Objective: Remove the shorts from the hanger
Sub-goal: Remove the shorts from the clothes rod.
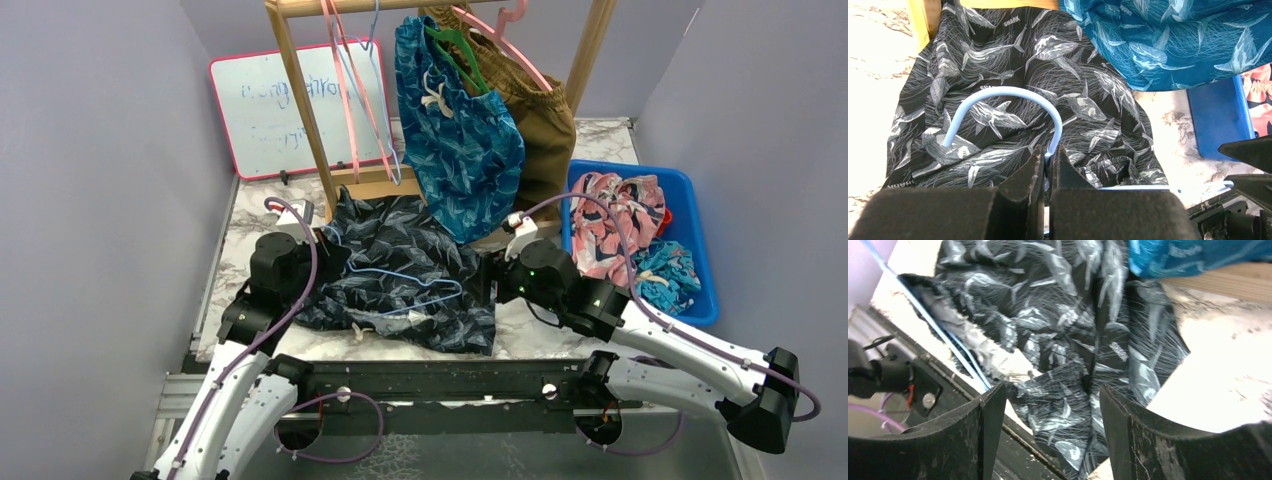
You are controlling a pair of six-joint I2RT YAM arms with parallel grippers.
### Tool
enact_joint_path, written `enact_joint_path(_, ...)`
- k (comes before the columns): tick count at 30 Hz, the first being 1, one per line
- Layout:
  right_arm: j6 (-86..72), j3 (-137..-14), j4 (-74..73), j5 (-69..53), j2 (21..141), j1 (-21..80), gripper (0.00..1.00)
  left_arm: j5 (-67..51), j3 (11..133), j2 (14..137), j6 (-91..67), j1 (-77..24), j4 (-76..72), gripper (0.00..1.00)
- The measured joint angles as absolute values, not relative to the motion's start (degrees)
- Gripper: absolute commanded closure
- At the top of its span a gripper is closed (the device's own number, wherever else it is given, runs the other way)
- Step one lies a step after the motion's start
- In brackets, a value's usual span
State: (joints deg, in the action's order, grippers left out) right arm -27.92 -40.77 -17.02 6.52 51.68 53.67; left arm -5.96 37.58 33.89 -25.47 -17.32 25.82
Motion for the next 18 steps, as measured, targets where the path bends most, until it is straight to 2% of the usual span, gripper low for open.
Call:
enact_joint_path(4, -30.2, -40.8, -20.2, 11.8, 51.6, 53.6, 0.23, -6.1, 37.3, 34.2, -25.4, -17.3, 25.5, 1.00)
enact_joint_path(8, -32.8, -40.8, -20.5, 13.3, 51.6, 53.6, 0.22, -6.4, 36.9, 34.5, -25.3, -17.3, 25.3, 1.00)
enact_joint_path(14, -30.9, -39.4, -14.3, 7.3, 51.2, 53.6, 0.23, -7.5, 36.9, 34.7, -24.6, -17.3, 24.8, 1.00)
enact_joint_path(18, -26.9, -37.7, -9.2, -2.5, 51.7, 53.6, 0.29, -9.0, 36.4, 35.0, -24.2, -17.3, 23.7, 1.00)
